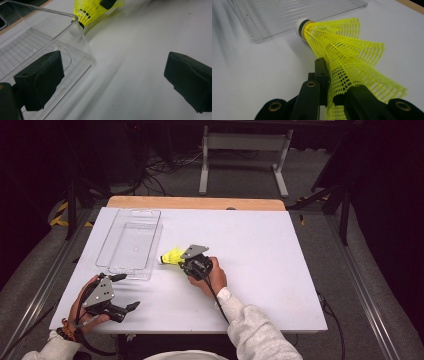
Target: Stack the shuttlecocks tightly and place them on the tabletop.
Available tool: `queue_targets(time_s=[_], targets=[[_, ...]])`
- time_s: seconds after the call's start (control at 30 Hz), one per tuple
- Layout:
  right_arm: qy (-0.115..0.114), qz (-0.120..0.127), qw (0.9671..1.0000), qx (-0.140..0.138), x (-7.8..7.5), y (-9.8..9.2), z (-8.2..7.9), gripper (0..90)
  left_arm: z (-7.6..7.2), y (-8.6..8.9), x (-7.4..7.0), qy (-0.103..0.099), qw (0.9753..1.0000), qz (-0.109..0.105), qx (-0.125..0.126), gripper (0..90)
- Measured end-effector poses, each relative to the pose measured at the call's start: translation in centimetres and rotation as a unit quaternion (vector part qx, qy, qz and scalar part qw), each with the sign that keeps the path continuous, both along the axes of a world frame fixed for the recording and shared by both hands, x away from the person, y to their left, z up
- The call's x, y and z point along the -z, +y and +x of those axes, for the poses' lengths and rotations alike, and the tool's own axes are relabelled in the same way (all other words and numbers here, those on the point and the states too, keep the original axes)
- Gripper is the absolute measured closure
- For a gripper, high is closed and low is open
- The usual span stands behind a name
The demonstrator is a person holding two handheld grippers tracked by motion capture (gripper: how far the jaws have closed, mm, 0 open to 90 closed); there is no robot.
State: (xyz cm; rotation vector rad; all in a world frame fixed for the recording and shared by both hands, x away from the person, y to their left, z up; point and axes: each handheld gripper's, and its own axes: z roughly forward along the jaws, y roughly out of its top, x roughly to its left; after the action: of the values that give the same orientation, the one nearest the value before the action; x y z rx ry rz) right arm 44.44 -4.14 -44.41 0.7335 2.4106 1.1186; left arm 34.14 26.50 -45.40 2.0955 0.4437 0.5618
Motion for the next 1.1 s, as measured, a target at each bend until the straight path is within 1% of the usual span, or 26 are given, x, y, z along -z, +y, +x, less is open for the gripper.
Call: queue_targets(time_s=[0.33,0.37,0.43,0.47,0.53,0.7,0.77,0.93,1.0,1.1], targets=[[-0.005,0.017,0.9998,0.008,-0.6,-2.1,-0.3,86.4,0.0,-0.1,0.0,0.002,1.0,-0.002,-0.001,3.4],[-0.006,0.018,0.9998,0.009,-0.6,-2.2,-0.4,86.4,0.0,-0.1,0.0,-0.001,1.0,0.001,-0.001,3.4],[-0.006,0.02,0.9997,0.009,-0.7,-2.3,-0.4,86.4,0.0,-0.1,0.0,0.0,1.0,0.001,-0.001,3.4],[-0.007,0.02,0.9997,0.01,-0.8,-2.5,-0.5,86.4,0.0,-0.1,0.0,0.003,1.0,-0.002,-0.001,3.4],[-0.01,0.022,0.9997,0.009,-0.9,-2.7,-0.6,86.4,0.0,-0.1,0.0,0.002,1.0,-0.002,-0.001,3.4],[-0.01,0.021,0.9997,0.008,-0.8,-3.1,-0.9,86.4,0.0,0.0,0.0,-0.001,1.0,-0.001,-0.001,3.4],[-0.011,0.019,0.9997,0.008,-0.8,-3.2,-1.1,86.5,0.0,0.0,0.0,-0.001,1.0,-0.003,-0.001,3.4],[-0.008,0.025,0.9996,0.008,-0.8,-3.6,-1.2,86.5,0.1,0.0,-0.1,0.0,0.9999,-0.011,0.004,3.4],[-0.01,0.024,0.9996,0.008,-0.9,-3.8,-1.2,86.6,0.2,0.0,-0.1,-0.002,0.9999,-0.009,0.006,3.4],[-0.012,0.029,0.9995,0.01,-1.1,-4.1,-1.2,86.6,0.3,-0.1,-0.1,0.002,0.9999,-0.013,0.007,3.4]])
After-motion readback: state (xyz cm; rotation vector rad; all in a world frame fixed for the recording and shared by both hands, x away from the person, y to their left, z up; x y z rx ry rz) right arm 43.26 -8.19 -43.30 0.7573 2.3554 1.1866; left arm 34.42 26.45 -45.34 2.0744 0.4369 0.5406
